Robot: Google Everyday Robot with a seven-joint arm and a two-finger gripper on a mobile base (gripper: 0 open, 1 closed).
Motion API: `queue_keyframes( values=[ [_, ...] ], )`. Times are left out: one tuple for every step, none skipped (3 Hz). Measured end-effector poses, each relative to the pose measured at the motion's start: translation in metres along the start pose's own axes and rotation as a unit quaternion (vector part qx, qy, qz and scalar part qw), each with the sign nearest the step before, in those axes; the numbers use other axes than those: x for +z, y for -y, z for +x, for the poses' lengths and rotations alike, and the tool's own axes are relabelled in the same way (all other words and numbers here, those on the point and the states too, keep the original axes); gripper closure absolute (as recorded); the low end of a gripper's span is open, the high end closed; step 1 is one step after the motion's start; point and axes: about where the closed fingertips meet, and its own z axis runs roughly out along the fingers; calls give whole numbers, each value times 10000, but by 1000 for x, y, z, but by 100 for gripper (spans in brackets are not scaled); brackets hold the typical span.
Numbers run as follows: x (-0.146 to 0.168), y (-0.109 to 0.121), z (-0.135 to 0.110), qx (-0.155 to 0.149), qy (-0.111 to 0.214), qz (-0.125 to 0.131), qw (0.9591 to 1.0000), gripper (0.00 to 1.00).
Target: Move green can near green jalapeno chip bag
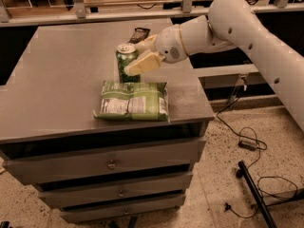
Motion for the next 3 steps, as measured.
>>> queue_keyframes(
  values=[
    [-3, -1, -7, -72, 81, -3, 9999, 0],
    [-99, 0, -35, -413, 452, 220, 9979, 0],
    [-99, 0, -35, -413, 452, 220, 9979, 0]
  ],
)
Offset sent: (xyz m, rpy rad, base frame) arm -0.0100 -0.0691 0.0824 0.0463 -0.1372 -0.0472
